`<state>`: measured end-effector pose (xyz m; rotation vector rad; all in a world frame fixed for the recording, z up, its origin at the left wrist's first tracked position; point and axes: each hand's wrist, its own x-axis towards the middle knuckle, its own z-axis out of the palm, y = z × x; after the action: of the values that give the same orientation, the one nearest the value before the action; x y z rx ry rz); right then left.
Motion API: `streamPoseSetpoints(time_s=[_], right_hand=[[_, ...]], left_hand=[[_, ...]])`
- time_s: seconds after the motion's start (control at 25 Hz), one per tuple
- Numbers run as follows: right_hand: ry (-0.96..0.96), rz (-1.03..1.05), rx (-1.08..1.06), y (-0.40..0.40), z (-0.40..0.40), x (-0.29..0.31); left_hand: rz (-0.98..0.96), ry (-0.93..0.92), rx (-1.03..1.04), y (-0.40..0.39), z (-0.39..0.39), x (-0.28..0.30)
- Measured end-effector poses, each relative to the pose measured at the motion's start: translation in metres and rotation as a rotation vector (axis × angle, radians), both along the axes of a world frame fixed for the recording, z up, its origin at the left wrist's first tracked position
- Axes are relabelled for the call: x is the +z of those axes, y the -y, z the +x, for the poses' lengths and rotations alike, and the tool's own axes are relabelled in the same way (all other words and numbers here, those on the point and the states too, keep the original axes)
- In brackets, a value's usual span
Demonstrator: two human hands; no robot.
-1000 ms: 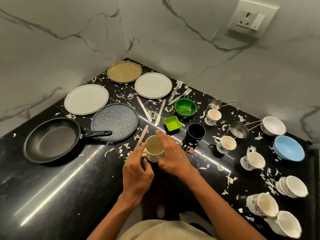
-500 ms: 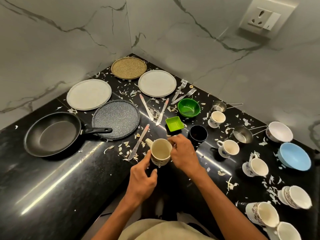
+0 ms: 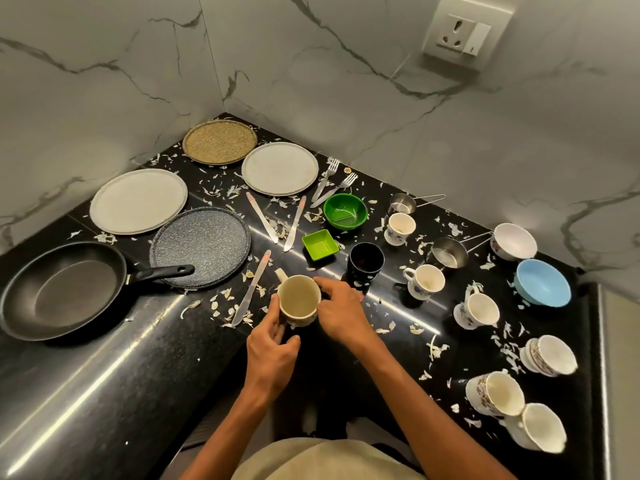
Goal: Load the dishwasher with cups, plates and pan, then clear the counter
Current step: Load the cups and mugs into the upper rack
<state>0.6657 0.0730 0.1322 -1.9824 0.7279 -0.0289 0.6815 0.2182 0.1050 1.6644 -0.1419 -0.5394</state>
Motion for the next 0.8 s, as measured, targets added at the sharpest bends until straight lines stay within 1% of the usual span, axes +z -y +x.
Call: streamPoseSetpoints(time_s=[0.12, 0.28, 0.4, 0.56, 0.68, 0.8], right_hand=[[0.036, 0.002, -0.086, -0.007, -0.014, 0.001], [0.136, -0.005, -0.238, -0.015, -0.042, 0.019], [0.222, -0.004, -0.352, -0.014, -0.077, 0.041], [0.263, -0.047, -0.511, -0.013, -0.136, 0.063], [0.297, -0.055, -0.676, -0.015, -0.187, 0.072], [0.293, -0.064, -0.887, -0.019, -0.240, 0.073]], left_hand=[[-0.071, 0.003, -0.023, 0.003, -0.001, 0.009], [-0.094, 0.048, -0.139, 0.007, -0.007, 0.025], [-0.125, 0.096, -0.296, 0.012, -0.021, 0.041], [-0.171, 0.116, -0.498, 0.027, -0.054, 0.059], [-0.192, 0.122, -0.667, 0.043, -0.088, 0.065], [-0.219, 0.134, -0.835, 0.062, -0.125, 0.070]])
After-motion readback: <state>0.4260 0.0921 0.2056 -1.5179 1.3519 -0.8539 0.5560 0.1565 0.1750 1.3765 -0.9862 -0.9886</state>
